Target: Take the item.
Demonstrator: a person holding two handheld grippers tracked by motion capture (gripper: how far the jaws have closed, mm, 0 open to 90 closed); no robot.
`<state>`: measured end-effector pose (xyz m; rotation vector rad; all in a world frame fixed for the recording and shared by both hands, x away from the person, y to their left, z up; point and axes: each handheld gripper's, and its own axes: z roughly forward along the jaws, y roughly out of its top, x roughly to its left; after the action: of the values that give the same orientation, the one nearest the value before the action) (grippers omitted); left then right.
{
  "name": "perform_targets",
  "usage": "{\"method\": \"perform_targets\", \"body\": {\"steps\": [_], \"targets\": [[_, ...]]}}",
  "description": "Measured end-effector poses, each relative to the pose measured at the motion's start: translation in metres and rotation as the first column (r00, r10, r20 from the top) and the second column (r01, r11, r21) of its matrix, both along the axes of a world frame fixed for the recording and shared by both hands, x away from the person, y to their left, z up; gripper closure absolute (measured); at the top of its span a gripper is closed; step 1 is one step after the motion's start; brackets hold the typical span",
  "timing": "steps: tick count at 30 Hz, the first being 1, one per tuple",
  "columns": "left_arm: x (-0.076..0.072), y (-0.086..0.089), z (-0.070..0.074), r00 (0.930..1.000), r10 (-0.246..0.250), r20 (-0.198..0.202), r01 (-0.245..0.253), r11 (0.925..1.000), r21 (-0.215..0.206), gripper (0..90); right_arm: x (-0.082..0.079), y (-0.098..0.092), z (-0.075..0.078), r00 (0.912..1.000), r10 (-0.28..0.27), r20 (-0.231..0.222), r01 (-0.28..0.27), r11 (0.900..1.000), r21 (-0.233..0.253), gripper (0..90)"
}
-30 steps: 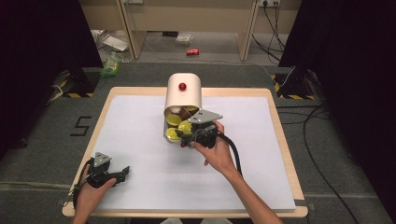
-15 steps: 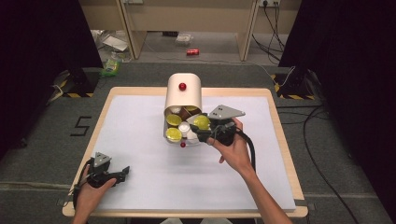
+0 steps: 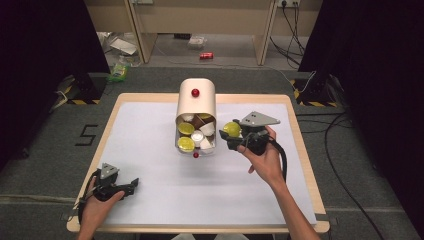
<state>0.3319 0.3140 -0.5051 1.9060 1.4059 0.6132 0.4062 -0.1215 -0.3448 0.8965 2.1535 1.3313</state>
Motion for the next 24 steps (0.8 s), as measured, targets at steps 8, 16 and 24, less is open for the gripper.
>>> {"method": "perform_targets", "body": {"steps": [8, 16, 24], "targets": [[0.000, 0.000, 0.000, 1.0000, 0.000, 0.000, 0.000, 1.0000, 0.000, 13.6, 0.007, -0.019, -0.007, 0.9989, -0.047, -0.011, 0.046, 0.999, -0.010, 40.4], [0.000, 0.000, 0.000, 1.0000, 0.000, 0.000, 0.000, 1.0000, 0.000, 13.6, 0.013, -0.033, -0.022, 0.9961, -0.078, -0.041, 0.077, 0.996, -0.034, 40.4], [0.000, 0.000, 0.000, 1.0000, 0.000, 0.000, 0.000, 1.0000, 0.000, 13.6, 0.023, -0.038, -0.038, 0.9921, -0.103, -0.072, 0.100, 0.994, -0.052, 40.4]]}}
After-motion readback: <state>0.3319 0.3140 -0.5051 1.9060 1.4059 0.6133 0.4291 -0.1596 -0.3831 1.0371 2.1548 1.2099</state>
